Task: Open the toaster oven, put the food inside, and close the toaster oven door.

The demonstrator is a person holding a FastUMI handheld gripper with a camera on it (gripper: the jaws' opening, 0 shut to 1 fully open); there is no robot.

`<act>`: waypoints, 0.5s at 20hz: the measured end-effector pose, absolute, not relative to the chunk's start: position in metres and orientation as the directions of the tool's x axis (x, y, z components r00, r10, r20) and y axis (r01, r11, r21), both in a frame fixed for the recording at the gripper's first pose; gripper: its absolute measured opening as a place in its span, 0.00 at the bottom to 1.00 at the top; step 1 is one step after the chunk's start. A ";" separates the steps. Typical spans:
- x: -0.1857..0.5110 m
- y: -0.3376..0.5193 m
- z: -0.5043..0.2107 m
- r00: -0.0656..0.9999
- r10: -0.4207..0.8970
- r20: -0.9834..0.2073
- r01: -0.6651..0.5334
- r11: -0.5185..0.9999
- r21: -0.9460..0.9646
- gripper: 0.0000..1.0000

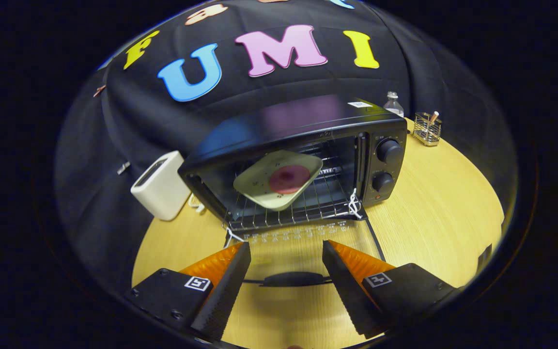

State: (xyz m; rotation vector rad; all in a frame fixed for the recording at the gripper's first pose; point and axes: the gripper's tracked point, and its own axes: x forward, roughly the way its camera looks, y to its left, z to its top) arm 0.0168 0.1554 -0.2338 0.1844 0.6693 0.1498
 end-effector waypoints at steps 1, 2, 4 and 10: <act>0.008 0.156 -0.242 0.761 0.195 -0.619 -0.098 0.978 0.187 0.98; -0.001 0.156 -0.251 0.746 0.191 -0.638 -0.114 0.981 0.160 0.99; -0.018 0.153 -0.271 0.716 0.165 -0.678 -0.124 0.986 0.110 0.99; -0.053 0.141 -0.320 0.622 0.086 -0.778 -0.113 0.993 0.019 0.99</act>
